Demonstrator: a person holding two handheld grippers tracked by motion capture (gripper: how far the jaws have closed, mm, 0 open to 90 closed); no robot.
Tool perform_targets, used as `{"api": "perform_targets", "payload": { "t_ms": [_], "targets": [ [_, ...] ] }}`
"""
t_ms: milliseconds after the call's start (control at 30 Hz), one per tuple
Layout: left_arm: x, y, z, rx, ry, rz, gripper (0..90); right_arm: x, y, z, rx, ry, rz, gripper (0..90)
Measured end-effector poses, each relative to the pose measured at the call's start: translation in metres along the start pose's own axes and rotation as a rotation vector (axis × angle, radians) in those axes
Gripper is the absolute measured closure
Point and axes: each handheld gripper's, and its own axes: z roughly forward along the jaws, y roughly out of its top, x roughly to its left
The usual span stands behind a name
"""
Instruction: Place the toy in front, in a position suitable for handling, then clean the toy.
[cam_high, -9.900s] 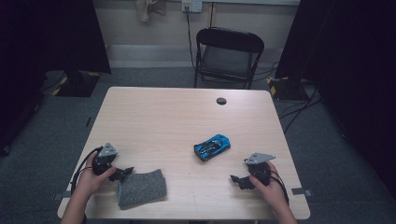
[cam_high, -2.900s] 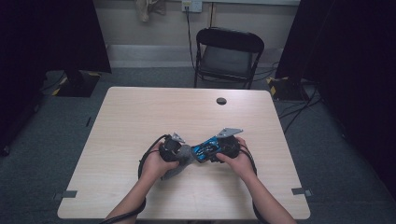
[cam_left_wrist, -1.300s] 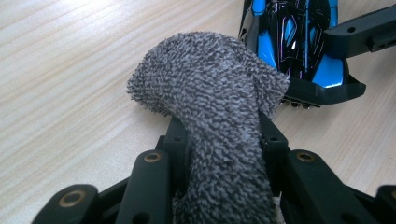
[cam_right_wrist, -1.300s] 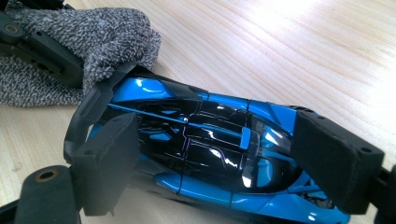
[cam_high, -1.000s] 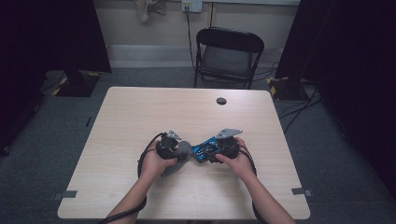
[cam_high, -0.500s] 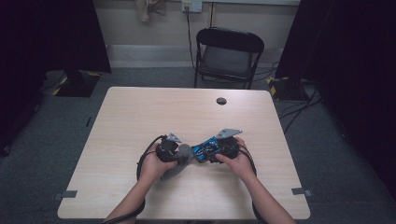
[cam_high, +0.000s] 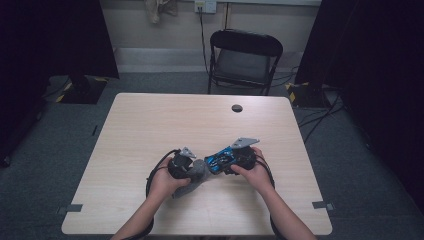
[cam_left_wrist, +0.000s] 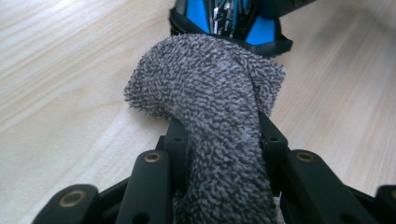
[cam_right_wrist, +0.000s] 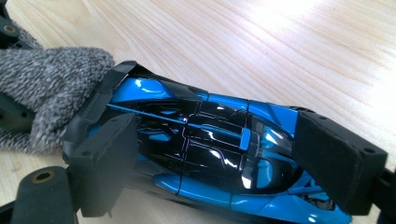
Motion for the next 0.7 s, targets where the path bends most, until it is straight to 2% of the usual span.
{"api": "perform_targets", "payload": {
  "t_ms": [300, 400, 433, 467, 500, 533, 567, 700],
  "targets": [
    [-0.004, 0.000, 0.001, 0.005, -0.013, 0.009, 65.0, 0.000, -0.001, 0.000, -0.008, -0.004, 0.001, 14.1],
    [-0.009, -0.001, 0.001, 0.013, -0.043, 0.010, 65.0, 0.001, -0.002, 0.000, -0.012, -0.004, 0.001, 14.0],
    [-0.013, -0.001, 0.001, 0.025, -0.061, 0.032, 65.1, 0.000, -0.002, 0.000, -0.015, -0.004, 0.001, 14.0],
    [-0.013, -0.001, 0.001, 0.025, -0.061, 0.032, 65.0, 0.000, -0.002, 0.000, -0.015, -0.004, 0.001, 14.0],
    [-0.018, -0.001, 0.001, 0.030, -0.079, 0.041, 65.0, 0.000, -0.002, 0.000, -0.013, -0.002, 0.000, 14.0],
    [-0.018, -0.001, 0.001, 0.030, -0.079, 0.041, 65.0, 0.000, -0.002, 0.000, -0.013, -0.002, 0.000, 14.0],
    [-0.022, -0.002, 0.001, 0.023, -0.097, 0.031, 65.0, 0.000, -0.002, 0.000, -0.015, -0.002, 0.001, 14.0],
    [-0.026, -0.004, 0.000, 0.026, -0.120, 0.038, 65.0, 0.000, -0.002, 0.000, -0.019, -0.002, 0.002, 14.0]
  ]
}}
